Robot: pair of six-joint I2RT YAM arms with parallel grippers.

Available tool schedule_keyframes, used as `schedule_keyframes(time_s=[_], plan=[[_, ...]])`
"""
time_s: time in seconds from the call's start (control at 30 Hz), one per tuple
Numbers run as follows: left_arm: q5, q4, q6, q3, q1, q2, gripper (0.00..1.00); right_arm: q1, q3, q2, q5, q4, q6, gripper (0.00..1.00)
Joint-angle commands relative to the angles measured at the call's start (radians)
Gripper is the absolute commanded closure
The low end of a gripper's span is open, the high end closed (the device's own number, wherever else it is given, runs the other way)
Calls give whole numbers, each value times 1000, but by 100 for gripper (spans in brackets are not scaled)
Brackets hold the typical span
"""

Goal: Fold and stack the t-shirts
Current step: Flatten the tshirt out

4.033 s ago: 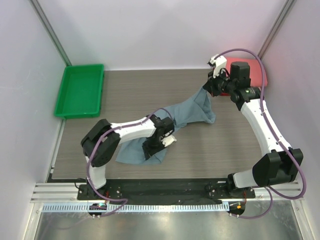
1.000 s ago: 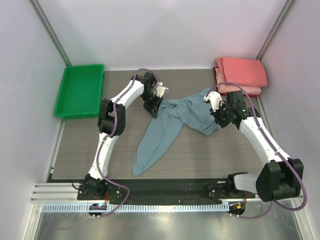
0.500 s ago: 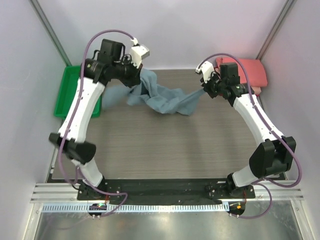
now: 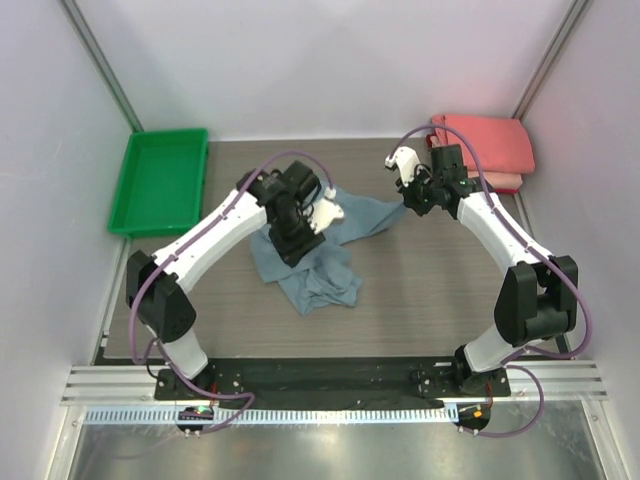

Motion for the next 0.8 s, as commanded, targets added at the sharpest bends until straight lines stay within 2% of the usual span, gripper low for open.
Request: schedule_keyframes(time_s=[0.0, 0.07, 0.1, 0.17, 0.2, 0.23, 0.4, 0.63, 0.77], plan=[[-120, 109, 16, 183, 55, 39, 53, -2, 11, -19, -17, 48, 38, 99], [-126, 103, 19, 323, 81, 120, 50, -2, 16, -22, -3, 57, 58, 99], [-128, 72, 42, 367, 81, 212, 49, -1, 16, -23, 7, 57, 59, 99], [-82, 17, 75, 469, 81, 295, 47, -2, 10, -29, 27, 55, 56, 99], [-65, 8, 83, 491, 80, 339, 41, -2, 4, -34, 32, 54, 47, 99], [-50, 3, 82, 511, 80, 397, 39, -4, -18, -42, 34, 54, 35, 99], [105, -26, 59, 622, 66, 551, 36, -5, -44, -52, 57, 54, 29, 99], [127, 20, 62, 550, 67, 587, 34, -5, -41, -48, 63, 54, 27, 99], [185, 14, 63, 467, 66, 590, 38, -7, -43, -45, 63, 51, 23, 99]])
